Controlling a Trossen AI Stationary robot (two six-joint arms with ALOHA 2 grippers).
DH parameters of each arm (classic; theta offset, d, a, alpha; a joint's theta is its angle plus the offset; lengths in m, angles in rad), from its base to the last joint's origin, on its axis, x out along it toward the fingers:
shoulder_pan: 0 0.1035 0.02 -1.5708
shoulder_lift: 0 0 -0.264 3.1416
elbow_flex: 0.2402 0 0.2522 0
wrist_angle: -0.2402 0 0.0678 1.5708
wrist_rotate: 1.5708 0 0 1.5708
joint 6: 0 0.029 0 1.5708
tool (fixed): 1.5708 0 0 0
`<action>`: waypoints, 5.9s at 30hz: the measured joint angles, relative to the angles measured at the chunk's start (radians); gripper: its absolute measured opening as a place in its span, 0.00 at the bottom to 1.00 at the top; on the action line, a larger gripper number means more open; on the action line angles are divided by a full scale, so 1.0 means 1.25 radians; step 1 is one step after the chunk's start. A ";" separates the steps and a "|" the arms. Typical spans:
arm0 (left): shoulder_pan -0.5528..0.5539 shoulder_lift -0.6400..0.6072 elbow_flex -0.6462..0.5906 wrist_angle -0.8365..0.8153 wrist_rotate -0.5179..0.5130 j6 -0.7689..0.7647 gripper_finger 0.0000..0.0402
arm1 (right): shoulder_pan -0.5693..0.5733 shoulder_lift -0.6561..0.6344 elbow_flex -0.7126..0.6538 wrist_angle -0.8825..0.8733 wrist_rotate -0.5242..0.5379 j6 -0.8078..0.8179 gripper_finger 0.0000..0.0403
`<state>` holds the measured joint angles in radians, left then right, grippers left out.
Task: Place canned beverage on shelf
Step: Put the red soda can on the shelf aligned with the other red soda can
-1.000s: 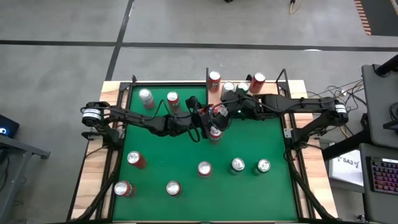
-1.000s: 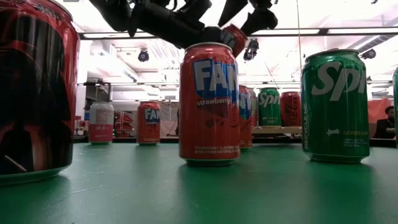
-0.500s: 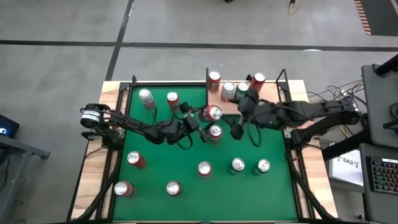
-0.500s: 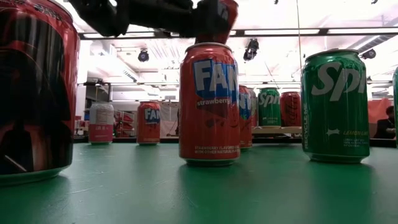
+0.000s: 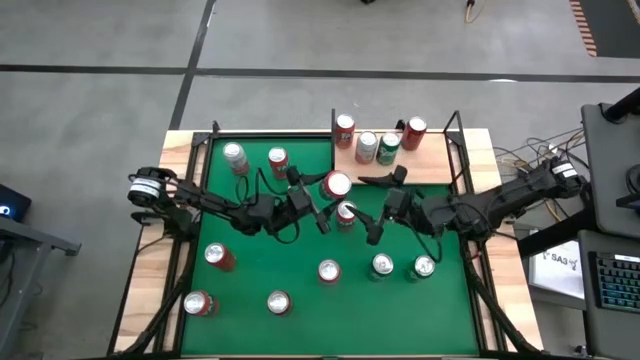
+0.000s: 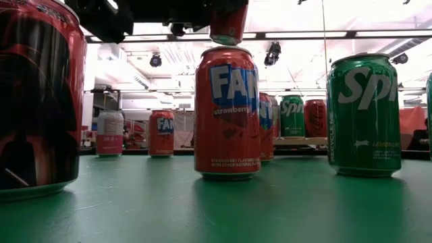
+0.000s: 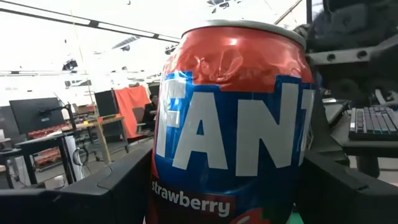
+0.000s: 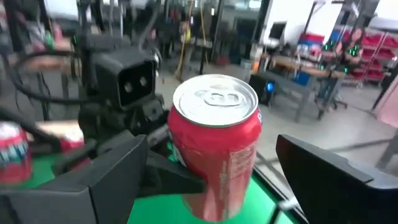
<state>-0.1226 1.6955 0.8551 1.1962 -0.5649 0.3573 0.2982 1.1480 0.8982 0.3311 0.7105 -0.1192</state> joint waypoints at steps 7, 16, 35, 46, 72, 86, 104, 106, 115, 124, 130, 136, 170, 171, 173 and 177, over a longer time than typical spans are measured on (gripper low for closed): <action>0.000 0.000 0.000 0.002 -0.002 0.000 0.72 | -0.011 0.040 -0.044 0.181 -0.001 -0.035 0.86; 0.002 0.002 0.000 0.002 -0.023 0.000 0.72 | -0.059 0.119 -0.005 0.201 -0.013 -0.043 0.86; 0.002 0.002 0.000 -0.003 -0.044 0.000 0.80 | -0.071 0.160 0.037 0.198 0.030 -0.033 0.68; -0.001 0.002 0.000 -0.008 -0.040 0.005 0.85 | -0.071 0.152 0.037 0.197 0.030 -0.027 0.68; -0.003 -0.039 -0.001 -0.134 -0.034 -0.019 0.91 | -0.073 0.025 0.036 0.092 0.046 -0.046 0.68; 0.011 -0.247 -0.065 -0.408 0.144 -0.031 0.88 | -0.091 -0.175 0.028 -0.349 -0.032 0.109 0.68; 0.017 -0.536 -0.286 -0.377 0.249 -0.128 0.80 | -0.162 -0.176 -0.086 -0.354 -0.205 0.140 0.68; 0.017 -0.556 -0.291 -0.377 0.249 -0.125 0.80 | -0.186 -0.174 -0.090 -0.343 -0.226 0.129 0.68; 0.017 -0.595 -0.300 -0.377 0.239 -0.122 0.80 | -0.327 -0.157 -0.113 -0.234 -0.436 0.079 0.68; 0.018 -0.590 -0.300 -0.391 0.137 -0.122 0.80 | -0.418 -0.118 -0.234 -0.036 -0.475 0.083 0.68; 0.018 -0.587 -0.300 -0.391 0.136 -0.114 0.80 | -0.441 -0.088 -0.328 0.175 -0.485 0.104 0.68; 0.019 -0.587 -0.300 -0.391 0.126 -0.105 0.80 | -0.443 -0.016 -0.335 0.233 -0.465 0.123 0.68; 0.021 -0.587 -0.300 -0.414 0.091 -0.105 0.80 | -0.475 0.183 -0.269 0.251 -0.352 0.130 0.68; 0.021 -0.587 -0.300 -0.414 0.081 -0.105 0.80 | -0.475 0.183 -0.269 0.250 -0.350 0.130 0.68; 0.021 -0.587 -0.300 -0.414 0.066 -0.105 0.80 | -0.475 0.183 -0.269 0.250 -0.342 0.129 0.68; 0.021 -0.587 -0.300 -0.414 0.060 -0.105 0.80 | -0.475 0.183 -0.269 0.247 -0.335 0.129 0.68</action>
<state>-0.0959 0.9623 0.4797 0.6785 -0.4892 0.2262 -0.2955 1.3769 0.5617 0.6397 0.2912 0.0422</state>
